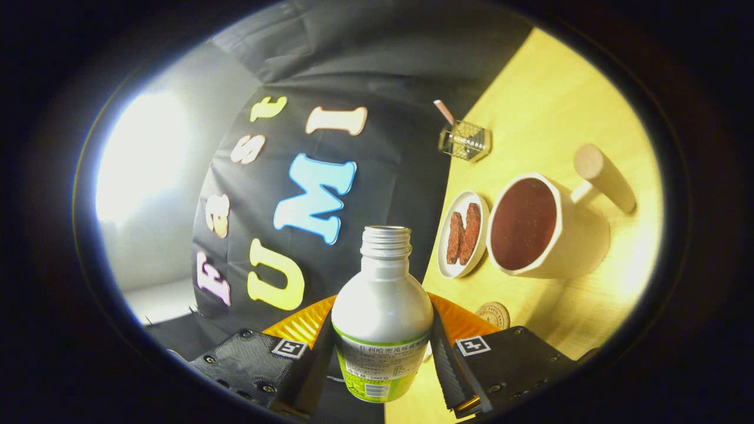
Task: Take the bottle from table, then pour the juice into the cup, finally place the bottle on the coaster
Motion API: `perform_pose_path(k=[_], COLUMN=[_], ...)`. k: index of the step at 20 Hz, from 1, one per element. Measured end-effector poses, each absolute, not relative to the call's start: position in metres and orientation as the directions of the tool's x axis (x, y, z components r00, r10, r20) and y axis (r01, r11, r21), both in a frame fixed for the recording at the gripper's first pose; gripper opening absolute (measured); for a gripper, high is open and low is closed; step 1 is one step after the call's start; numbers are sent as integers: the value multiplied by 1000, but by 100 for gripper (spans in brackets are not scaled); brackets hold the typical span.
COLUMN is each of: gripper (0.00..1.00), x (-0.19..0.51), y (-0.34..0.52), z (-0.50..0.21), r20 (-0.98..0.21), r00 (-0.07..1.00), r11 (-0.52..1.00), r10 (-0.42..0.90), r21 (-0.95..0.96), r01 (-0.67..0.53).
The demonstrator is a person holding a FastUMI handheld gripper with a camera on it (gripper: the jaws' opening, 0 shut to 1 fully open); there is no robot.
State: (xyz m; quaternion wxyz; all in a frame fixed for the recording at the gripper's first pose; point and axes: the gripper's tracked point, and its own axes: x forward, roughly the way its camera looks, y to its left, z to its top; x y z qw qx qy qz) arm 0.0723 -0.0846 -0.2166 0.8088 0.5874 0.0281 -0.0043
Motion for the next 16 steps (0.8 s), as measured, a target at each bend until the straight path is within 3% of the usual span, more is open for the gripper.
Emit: perform_pose_path(k=[3,10,16], gripper=[77,77,77], x=[70,72,71], y=[-77,-41,-38], z=[-211,-197,-170], r20=[-68,-83,-106], r00=[998,996,994], r11=[471,692,891], r10=[10,25,-28], r21=[880,720,448], r01=[56,43,73])
